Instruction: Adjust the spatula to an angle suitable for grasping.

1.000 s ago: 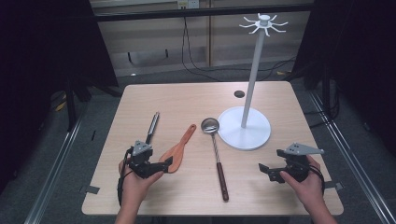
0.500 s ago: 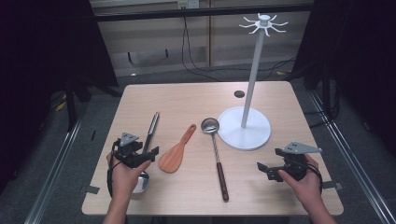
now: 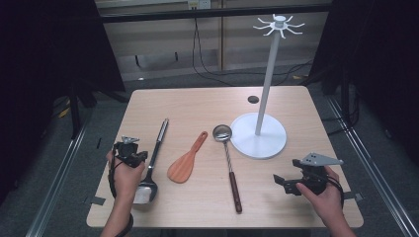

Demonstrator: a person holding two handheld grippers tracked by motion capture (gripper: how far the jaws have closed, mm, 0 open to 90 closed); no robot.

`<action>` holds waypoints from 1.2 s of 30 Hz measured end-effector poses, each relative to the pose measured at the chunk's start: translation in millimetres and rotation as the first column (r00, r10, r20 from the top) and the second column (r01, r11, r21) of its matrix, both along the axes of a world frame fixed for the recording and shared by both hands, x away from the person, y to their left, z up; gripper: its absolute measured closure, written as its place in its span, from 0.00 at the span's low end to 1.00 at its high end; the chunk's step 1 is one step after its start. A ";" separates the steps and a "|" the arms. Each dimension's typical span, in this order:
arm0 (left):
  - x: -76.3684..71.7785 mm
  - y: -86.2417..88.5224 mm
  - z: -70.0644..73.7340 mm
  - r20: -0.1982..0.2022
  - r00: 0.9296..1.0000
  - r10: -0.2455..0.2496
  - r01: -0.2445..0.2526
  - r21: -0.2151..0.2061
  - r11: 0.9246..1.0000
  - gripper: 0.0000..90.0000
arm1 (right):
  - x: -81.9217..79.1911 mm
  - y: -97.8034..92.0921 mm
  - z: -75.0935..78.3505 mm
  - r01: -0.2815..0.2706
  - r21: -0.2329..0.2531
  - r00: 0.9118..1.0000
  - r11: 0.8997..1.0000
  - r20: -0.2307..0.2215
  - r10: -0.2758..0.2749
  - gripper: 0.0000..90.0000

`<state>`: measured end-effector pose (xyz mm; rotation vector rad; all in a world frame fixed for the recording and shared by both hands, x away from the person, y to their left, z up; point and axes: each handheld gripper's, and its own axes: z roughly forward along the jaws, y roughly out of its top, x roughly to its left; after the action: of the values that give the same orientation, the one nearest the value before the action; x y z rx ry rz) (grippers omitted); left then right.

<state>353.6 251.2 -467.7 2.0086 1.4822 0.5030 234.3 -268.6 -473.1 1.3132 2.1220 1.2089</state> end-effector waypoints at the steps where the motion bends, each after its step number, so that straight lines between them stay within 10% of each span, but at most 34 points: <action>1: 3.1 -0.8 -3.4 -0.023 1.000 0.000 0.000 0.006 1.000 1.00 | -0.7 0.1 0.2 0.003 0.000 1.000 1.000 0.000 -0.003 0.06; 19: 23.9 -18.2 -18.2 -0.072 0.997 -0.039 0.038 -0.017 0.999 1.00 | -13.8 -13.0 3.6 0.039 -0.002 0.999 0.999 0.008 -0.039 0.06; 36: 30.0 -37.0 -8.5 -0.066 0.992 -0.104 0.102 -0.032 0.994 0.77 | -16.7 -13.7 4.3 0.046 -0.009 0.999 0.999 0.015 -0.046 0.06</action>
<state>383.5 214.2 -476.2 2.0857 1.4079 0.3719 217.6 -282.3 -468.9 1.3379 2.0729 1.1853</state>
